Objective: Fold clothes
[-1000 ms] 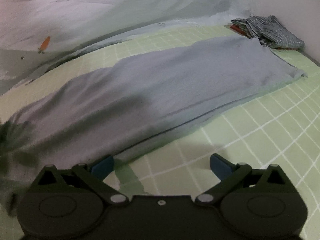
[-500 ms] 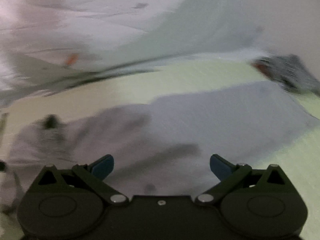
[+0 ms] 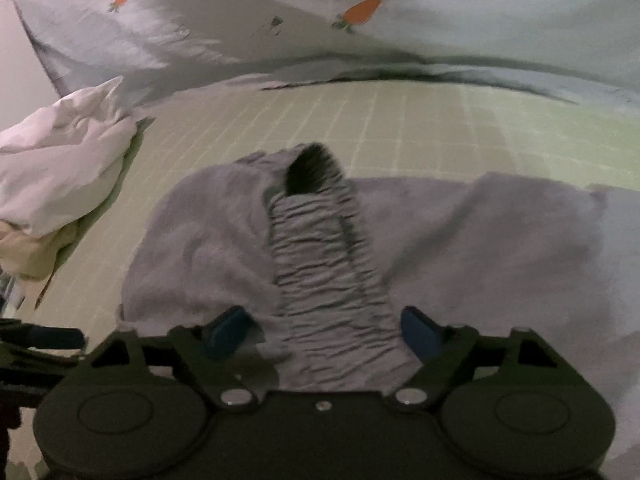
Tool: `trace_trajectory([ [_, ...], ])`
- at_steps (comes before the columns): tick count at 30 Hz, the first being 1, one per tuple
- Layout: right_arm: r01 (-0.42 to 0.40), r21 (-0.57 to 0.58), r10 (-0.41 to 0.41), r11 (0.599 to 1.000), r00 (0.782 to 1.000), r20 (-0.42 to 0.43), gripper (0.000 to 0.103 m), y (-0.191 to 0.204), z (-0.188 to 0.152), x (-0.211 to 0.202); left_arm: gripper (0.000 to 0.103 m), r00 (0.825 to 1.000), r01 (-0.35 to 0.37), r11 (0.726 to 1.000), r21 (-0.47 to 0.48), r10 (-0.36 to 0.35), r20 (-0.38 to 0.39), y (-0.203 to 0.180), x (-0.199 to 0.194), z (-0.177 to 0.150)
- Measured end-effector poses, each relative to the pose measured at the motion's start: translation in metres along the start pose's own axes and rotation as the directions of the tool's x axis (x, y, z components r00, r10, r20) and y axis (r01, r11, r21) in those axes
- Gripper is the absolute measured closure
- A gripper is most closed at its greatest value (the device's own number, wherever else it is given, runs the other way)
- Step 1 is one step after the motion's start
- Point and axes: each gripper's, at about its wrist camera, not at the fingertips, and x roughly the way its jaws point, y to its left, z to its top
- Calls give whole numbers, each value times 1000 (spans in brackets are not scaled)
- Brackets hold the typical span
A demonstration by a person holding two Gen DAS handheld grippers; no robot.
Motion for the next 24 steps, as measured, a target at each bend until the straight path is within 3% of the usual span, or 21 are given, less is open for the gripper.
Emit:
trace_trajectory([
  [2, -11, -10, 11, 1000, 1000, -8, 22, 2, 0, 2, 10, 1000, -5, 1000, -1, 5, 8, 0, 1, -1],
  [6, -57, -21, 56, 998, 998, -22, 67, 1, 4, 0, 8, 1000, -14, 1000, -4, 14, 9, -3, 2, -1],
  [9, -64, -82, 64, 995, 998, -1, 79, 9, 6, -11, 9, 1000, -9, 1000, -6, 9, 5, -3, 0, 2],
  [13, -2, -161, 23, 987, 992, 125, 84, 23, 13, -49, 9, 999, 2, 1000, 14, -3, 41, -6, -11, 8],
  [18, 156, -152, -109, 976, 953, 282, 88, 9, 16, -110, 9, 994, 55, 993, 108, -64, 84, -26, -24, 16],
  [20, 223, -95, -192, 970, 946, 260, 85, -12, 8, -115, 9, 995, 62, 987, 148, -73, 64, -37, -19, 13],
  [22, 258, -21, -253, 966, 958, 133, 61, -38, -5, -97, 9, 997, 71, 981, 178, -77, 28, -46, -11, 8],
  [24, 297, 49, -297, 953, 955, -9, 54, -64, -20, -77, 9, 996, 84, 976, 202, -83, -15, -53, -5, 0],
])
